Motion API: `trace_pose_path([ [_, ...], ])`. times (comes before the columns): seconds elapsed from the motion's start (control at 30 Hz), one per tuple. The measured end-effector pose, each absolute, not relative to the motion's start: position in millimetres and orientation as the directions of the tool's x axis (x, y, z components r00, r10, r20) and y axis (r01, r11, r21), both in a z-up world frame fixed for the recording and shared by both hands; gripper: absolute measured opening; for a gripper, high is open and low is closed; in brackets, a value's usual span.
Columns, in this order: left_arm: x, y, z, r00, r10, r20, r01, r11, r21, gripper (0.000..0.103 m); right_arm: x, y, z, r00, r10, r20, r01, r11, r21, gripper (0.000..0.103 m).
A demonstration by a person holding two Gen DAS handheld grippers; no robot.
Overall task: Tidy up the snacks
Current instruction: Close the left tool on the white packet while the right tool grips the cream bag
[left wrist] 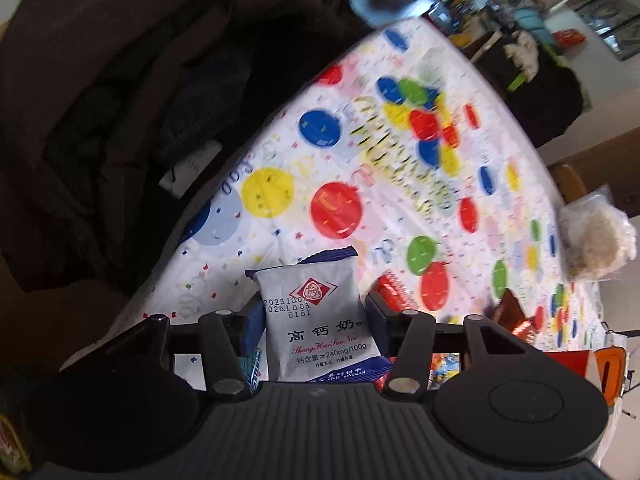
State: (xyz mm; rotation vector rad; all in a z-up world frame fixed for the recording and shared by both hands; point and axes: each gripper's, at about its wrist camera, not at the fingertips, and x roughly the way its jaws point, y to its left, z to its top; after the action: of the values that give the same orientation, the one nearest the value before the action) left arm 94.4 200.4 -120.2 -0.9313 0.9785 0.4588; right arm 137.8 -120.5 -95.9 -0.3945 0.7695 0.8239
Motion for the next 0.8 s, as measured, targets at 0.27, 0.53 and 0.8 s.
trace_pose_path([
  [0.27, 74.5, 169.7, -63.2, 0.621, -0.046, -0.783, -0.569, 0.661, -0.490, 0.053, 126.1, -142.2, -63.9, 0.520, 0.511, -0.684, -0.692, 0.721, 0.013, 0.034],
  [0.53, 69.8, 125.0, -22.4, 0.665, -0.077, -0.742, -0.408, 0.796, -0.448, 0.050, 108.1, -168.7, -33.6, 0.605, 0.476, -0.638, -0.597, 0.801, 0.032, 0.034],
  [0.8, 67.4, 128.7, -51.4, 0.570, -0.107, -0.814, -0.475, 0.766, -0.433, 0.051, 94.3, -184.5, -37.9, 0.608, 0.467, -0.643, -0.565, 0.822, 0.063, 0.034],
])
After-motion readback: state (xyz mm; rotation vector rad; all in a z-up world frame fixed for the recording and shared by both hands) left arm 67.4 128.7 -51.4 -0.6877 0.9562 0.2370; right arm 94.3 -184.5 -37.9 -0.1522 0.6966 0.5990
